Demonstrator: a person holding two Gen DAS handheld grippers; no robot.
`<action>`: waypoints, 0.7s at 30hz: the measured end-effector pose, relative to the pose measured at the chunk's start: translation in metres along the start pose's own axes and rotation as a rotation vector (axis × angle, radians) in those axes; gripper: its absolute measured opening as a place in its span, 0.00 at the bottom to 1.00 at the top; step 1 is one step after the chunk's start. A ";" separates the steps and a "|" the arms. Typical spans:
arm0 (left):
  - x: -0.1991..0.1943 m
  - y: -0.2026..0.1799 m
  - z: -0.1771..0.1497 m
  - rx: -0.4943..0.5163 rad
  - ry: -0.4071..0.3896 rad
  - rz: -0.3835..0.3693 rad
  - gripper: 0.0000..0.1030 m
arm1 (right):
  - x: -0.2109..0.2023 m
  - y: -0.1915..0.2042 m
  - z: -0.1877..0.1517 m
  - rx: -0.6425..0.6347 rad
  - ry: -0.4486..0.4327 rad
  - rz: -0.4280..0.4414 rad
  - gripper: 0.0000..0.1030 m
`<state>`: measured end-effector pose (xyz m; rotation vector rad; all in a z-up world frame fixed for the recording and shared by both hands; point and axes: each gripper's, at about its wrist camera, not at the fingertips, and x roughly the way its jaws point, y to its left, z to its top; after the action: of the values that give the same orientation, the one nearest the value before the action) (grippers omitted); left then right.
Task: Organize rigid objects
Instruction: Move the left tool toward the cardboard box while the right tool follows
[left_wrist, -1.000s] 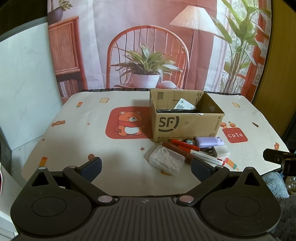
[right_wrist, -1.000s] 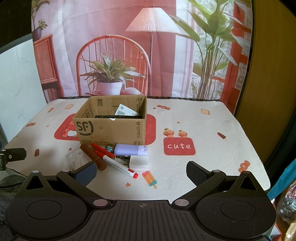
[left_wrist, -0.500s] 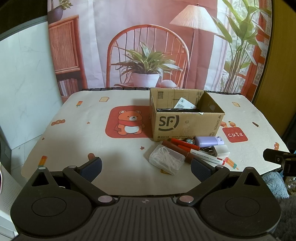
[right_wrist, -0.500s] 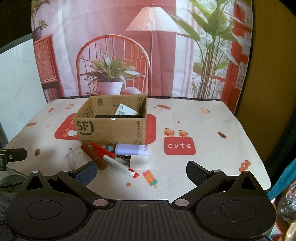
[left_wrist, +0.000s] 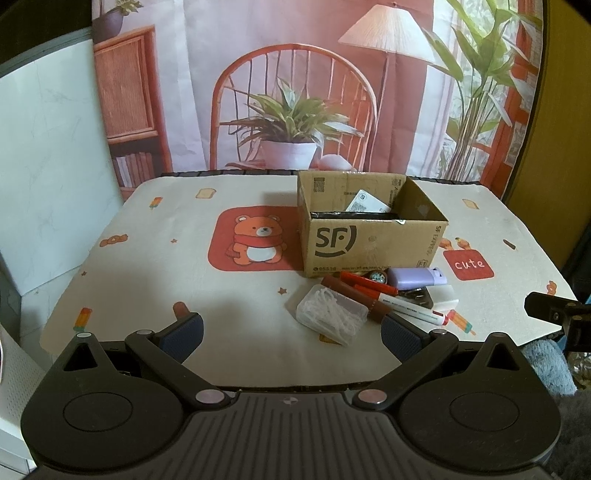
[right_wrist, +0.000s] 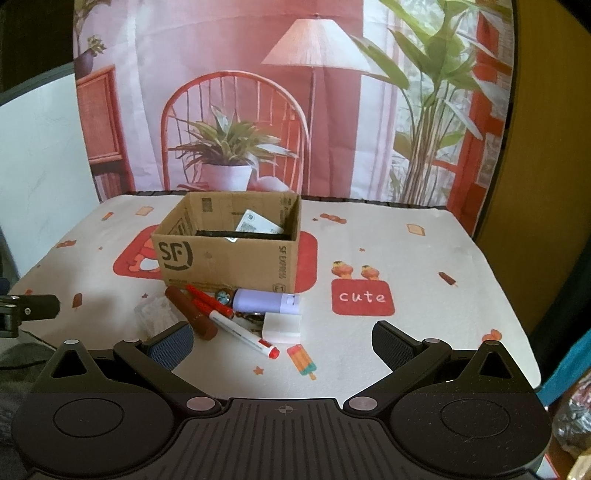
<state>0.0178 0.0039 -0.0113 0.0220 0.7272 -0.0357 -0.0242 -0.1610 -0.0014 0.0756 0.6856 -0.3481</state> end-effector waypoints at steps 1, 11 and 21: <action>0.001 0.001 0.001 -0.001 0.001 -0.003 1.00 | 0.000 -0.001 0.000 0.001 0.001 0.004 1.00; 0.009 0.006 0.010 -0.032 -0.021 -0.051 1.00 | 0.017 -0.014 0.008 0.003 0.020 0.044 1.00; 0.037 0.020 0.033 -0.104 -0.019 -0.044 1.00 | 0.042 -0.017 0.016 -0.007 -0.008 0.006 1.00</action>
<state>0.0677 0.0223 -0.0112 -0.0933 0.7101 -0.0403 0.0098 -0.1919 -0.0144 0.0697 0.6782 -0.3401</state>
